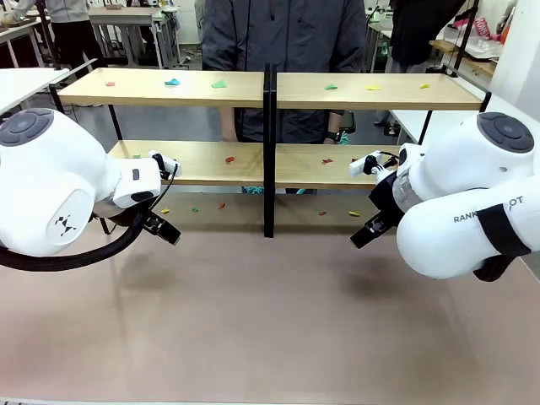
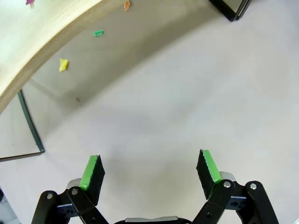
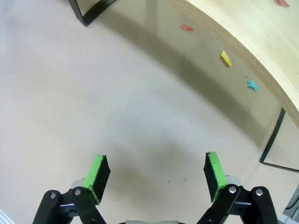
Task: Clean the shelves.
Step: Pick up the Duster when the human hands it over.
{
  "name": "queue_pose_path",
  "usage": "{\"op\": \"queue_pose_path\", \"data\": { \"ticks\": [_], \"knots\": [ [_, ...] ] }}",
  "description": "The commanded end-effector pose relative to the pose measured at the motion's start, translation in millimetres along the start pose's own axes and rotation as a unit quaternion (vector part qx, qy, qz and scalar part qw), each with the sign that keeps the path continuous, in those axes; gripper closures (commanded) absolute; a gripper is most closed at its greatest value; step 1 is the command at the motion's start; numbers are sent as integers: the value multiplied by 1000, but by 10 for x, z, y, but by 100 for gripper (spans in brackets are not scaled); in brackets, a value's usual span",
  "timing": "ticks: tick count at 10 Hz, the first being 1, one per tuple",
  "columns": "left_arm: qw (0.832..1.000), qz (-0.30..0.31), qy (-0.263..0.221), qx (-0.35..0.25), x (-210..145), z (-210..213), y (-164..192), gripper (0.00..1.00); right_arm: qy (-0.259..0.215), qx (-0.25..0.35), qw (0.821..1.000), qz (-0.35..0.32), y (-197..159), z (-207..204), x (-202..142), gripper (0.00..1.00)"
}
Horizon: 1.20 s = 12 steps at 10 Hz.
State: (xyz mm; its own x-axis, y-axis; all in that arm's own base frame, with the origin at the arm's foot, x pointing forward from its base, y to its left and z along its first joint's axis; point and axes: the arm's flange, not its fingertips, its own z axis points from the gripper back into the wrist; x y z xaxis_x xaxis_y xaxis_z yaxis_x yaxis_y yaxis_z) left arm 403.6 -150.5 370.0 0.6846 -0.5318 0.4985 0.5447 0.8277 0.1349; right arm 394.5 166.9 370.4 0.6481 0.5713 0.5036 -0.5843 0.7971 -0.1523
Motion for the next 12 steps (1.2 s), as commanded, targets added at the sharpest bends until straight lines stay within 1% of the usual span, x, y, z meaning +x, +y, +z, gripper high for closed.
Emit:
{"op": "queue_pose_path", "data": {
  "ticks": [1,5,6,7,8,9,10,11,12],
  "knots": [
    [1000,-1,0,0,1,1,-3,0,0,0,1000,0,-1,0,1,0],
    [1000,-1,0,0,1,1,-3,0,0,0,1000,0,0,0,0,0],
    [1000,0,0,0,0,0,0,0,-17,-14,999,29,73,186,4,0],
    [999,-32,-22,-15,-63,348,10,0,-26,-7,999,30,101,464,-54,0],
    [997,-61,-36,-31,-218,754,57,0,-37,3,999,29,140,801,-149,0],
    [995,-78,-42,-39,-423,1173,122,0,-52,7,998,30,211,1177,-254,0],
    [993,-81,-64,-64,-667,1614,193,0,-70,14,997,37,305,1614,-378,0],
    [992,-84,-78,-57,-860,1963,258,0,-80,13,995,49,391,1975,-476,0],
    [987,-98,-112,-54,-1022,2289,334,0,-91,4,994,59,465,2319,-544,0]
  ]
}}
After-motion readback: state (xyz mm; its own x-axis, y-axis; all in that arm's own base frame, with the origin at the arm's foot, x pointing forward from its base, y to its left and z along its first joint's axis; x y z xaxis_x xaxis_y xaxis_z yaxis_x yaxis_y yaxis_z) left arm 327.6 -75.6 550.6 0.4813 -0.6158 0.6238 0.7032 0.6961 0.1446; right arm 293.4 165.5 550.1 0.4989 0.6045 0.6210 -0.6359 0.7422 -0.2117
